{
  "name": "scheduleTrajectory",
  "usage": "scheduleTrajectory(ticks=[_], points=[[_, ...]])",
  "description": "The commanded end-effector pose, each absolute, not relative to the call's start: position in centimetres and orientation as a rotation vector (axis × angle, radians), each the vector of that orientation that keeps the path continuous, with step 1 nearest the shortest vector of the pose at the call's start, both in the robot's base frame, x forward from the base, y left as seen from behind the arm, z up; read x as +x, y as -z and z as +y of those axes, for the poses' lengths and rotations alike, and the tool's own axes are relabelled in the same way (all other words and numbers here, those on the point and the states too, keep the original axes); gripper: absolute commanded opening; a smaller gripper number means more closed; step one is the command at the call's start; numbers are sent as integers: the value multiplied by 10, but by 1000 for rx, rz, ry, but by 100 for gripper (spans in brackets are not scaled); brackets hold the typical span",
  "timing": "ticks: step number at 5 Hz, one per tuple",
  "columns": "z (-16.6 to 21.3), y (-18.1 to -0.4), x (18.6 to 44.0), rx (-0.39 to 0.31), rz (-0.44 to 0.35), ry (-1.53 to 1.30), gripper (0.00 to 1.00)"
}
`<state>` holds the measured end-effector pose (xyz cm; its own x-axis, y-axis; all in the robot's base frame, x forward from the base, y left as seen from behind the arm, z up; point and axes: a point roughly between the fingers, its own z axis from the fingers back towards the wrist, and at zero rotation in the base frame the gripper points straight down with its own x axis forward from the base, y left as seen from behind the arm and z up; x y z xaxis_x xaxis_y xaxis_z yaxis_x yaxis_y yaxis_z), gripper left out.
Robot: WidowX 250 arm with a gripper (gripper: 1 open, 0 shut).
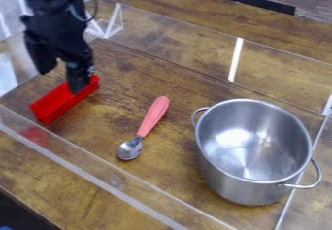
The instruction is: Put the red object in the silver pot
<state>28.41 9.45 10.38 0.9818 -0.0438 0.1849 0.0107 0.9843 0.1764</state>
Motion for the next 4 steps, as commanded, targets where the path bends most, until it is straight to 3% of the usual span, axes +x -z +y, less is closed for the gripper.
scheduleTrajectory(ticks=[1,3,4], points=[[100,-95,286,173,-209,21,100],[99,-65,288,152,-185,18,100],[99,-54,289,144,-175,15,0]])
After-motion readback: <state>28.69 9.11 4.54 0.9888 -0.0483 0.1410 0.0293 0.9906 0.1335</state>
